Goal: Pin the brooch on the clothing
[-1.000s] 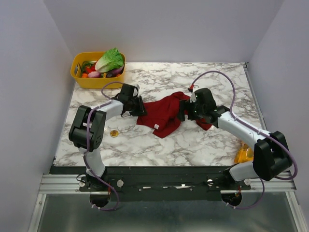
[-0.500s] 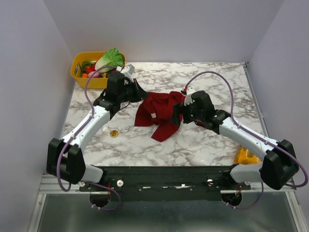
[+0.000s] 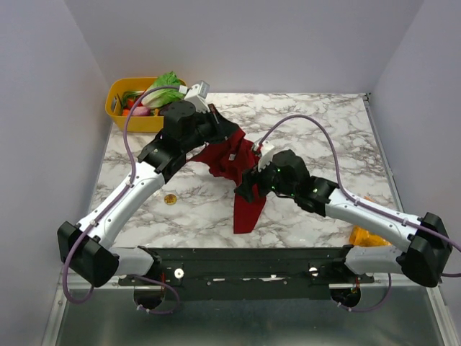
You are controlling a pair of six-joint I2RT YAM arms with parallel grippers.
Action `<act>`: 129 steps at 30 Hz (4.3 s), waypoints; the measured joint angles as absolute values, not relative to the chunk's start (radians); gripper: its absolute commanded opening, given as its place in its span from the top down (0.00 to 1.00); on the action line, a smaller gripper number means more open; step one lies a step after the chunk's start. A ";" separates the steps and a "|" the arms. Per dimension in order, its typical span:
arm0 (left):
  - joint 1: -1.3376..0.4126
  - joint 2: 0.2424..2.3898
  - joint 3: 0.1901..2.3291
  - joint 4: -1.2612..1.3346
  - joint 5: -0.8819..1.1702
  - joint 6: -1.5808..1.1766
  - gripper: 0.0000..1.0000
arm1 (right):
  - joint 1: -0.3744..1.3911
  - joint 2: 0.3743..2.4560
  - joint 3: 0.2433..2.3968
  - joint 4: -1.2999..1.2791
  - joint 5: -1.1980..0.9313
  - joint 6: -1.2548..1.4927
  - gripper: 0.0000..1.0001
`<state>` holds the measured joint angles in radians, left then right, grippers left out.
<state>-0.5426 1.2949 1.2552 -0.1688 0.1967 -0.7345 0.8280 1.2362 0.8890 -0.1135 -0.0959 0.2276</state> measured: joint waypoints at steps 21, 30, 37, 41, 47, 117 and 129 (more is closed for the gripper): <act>-0.652 1.268 1.448 -0.305 0.022 -0.733 1.00 | 1.047 1.267 0.841 0.012 0.113 0.261 0.25; -0.653 1.199 1.375 -0.365 -0.104 -0.725 1.00 | 1.061 1.438 0.791 -0.035 0.173 0.273 0.26; -0.616 1.206 1.285 -0.387 -0.132 -0.728 1.00 | 1.063 1.602 0.805 -0.120 0.173 0.287 0.30; -0.562 1.206 1.245 -0.386 -0.130 -0.732 1.00 | 1.066 1.642 0.844 -0.136 0.165 0.282 0.69; -0.465 1.199 1.192 -0.366 -0.099 -0.745 1.00 | 1.065 1.672 0.878 -0.137 0.072 0.241 1.00; -0.362 1.393 1.008 -0.138 0.131 -0.758 1.00 | 0.417 1.463 0.501 0.385 -0.339 0.878 0.30; -0.361 1.376 0.972 -0.124 0.142 -0.759 1.00 | 0.417 1.364 0.455 0.464 -0.179 0.862 0.32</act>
